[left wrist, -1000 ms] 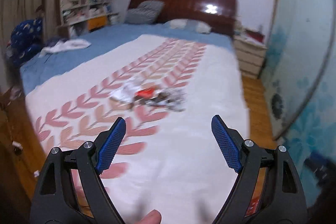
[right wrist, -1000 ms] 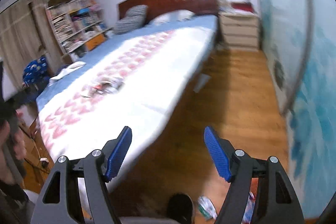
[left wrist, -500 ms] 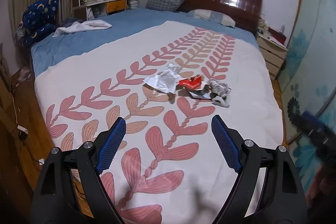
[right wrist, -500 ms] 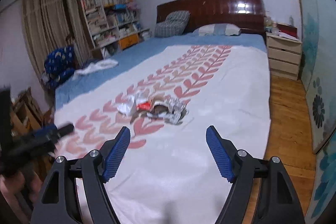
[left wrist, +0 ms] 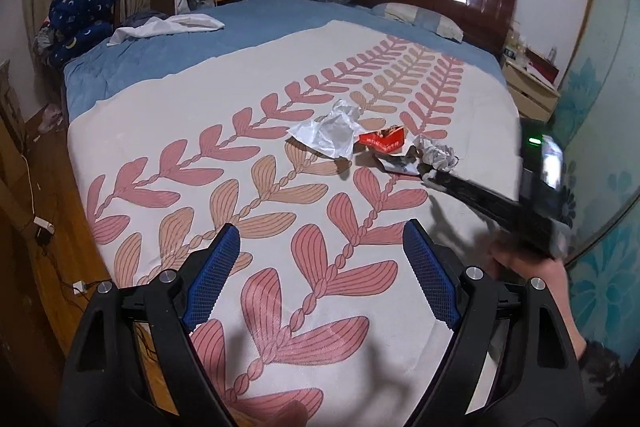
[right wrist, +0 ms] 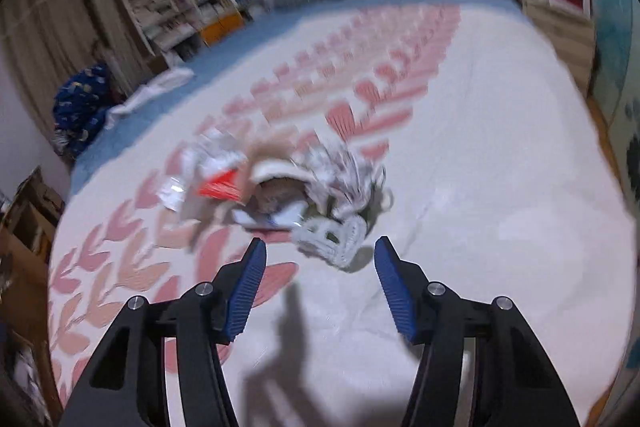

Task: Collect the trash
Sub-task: 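Grasp a white plastic bag with the left tool while the right grasps a white tissue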

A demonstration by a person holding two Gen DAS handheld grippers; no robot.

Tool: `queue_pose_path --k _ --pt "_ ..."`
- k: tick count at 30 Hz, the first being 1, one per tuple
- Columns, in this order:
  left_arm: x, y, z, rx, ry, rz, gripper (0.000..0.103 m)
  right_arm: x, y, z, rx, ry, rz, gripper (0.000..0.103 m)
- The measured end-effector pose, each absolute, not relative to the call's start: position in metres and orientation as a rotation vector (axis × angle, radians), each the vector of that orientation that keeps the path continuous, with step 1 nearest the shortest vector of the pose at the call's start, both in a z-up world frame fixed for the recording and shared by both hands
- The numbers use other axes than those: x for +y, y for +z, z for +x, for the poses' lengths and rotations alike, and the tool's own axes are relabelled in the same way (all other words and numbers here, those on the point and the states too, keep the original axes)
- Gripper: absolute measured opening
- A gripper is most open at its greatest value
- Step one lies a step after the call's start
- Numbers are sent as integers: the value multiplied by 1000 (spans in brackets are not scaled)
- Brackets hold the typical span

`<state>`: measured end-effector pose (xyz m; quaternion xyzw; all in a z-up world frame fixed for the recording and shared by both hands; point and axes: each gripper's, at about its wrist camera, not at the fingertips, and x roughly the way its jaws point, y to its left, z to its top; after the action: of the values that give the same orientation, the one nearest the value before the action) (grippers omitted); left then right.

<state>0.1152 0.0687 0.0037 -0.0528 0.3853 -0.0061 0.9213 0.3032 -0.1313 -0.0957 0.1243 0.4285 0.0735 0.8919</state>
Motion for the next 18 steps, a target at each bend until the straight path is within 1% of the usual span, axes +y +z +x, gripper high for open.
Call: queue_pose_path --k 1,3,4,7,13,16,18 --pt "68 2 119 801 -12 -105 83 -132 -103 312 916 161 298 50" --pt "68 -1 128 807 -16 -103 83 -139 -108 318 921 183 362 33" --pt "67 -4 135 812 -17 -101 83 -140 -111 320 929 190 378 14" --pt "59 -13 165 812 -29 -57 83 -146 -111 317 915 229 424 7" --pt "38 -45 238 798 -54 0 83 -175 -96 284 886 264 511 7" --pt "28 -58 262 803 -34 51 83 -188 -89 269 883 288 530 7" --pt "30 -63 276 816 -37 26 83 -195 -85 261 878 299 532 7"
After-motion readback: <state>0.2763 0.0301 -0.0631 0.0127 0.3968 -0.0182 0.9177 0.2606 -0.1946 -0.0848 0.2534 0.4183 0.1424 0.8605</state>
